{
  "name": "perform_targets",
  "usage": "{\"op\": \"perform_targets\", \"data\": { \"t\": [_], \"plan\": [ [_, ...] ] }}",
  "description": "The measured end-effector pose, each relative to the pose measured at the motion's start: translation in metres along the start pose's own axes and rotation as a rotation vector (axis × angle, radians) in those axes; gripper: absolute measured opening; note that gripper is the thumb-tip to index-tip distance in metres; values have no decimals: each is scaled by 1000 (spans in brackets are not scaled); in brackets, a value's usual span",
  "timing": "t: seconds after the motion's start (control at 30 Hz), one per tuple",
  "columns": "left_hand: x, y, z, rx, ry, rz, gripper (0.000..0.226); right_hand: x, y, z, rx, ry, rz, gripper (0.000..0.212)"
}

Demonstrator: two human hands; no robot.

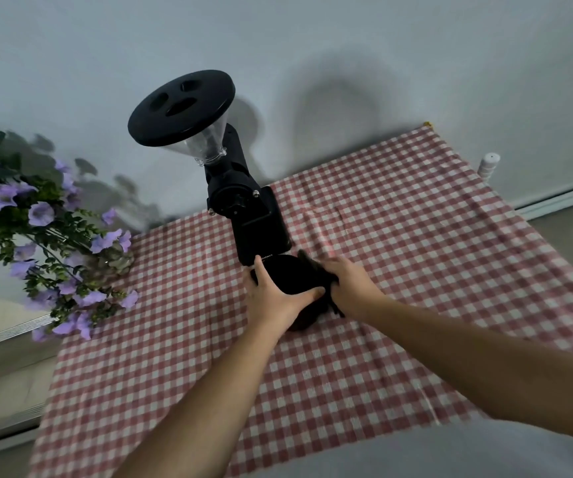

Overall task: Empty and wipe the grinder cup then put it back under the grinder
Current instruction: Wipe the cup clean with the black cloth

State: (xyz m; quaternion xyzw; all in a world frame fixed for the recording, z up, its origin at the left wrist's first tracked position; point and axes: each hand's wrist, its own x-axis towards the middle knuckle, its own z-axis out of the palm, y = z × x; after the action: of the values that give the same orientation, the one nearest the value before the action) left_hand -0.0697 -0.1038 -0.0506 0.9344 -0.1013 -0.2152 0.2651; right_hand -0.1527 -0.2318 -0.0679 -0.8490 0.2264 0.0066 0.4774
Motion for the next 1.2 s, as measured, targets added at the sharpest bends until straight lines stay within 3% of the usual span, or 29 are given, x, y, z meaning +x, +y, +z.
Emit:
{"op": "perform_targets", "data": {
  "t": [0.07,0.13,0.3,0.4,0.5,0.57,0.63,0.7,0.8,0.9,1.1,1.2],
  "plan": [
    [0,1,2,27,4,23,129,-6,14,0,-83,-117,67,44],
    [4,1,-1,60,-4,80,124,-3,12,-13,-37,-127,118,39],
    [12,-1,-23,113,-228,239,127,16,-21,-39,381,110,121,36],
    [12,-6,-28,132,-287,282,130,-4,-14,-14,205,12,65,36],
    [9,-15,-27,112,-265,310,130,-20,8,0,-6,-90,176,28],
    [7,-19,-25,78,-231,286,131,-14,7,-13,75,-10,234,24],
    [6,-21,-23,59,-201,256,132,-2,-8,-32,123,134,101,27],
    [6,-19,-21,66,-169,268,131,5,-28,-44,28,166,-184,36],
    [5,-16,-26,54,-176,337,118,7,-42,-42,-478,-77,-495,41],
    [4,-18,-30,42,-214,368,119,5,-41,-37,-956,-319,-523,47],
    [10,-23,-28,100,-234,355,135,5,-52,-31,-971,-410,-538,48],
    [11,-28,-27,95,-233,430,129,20,-68,-43,-1192,-490,-690,46]
  ]
}}
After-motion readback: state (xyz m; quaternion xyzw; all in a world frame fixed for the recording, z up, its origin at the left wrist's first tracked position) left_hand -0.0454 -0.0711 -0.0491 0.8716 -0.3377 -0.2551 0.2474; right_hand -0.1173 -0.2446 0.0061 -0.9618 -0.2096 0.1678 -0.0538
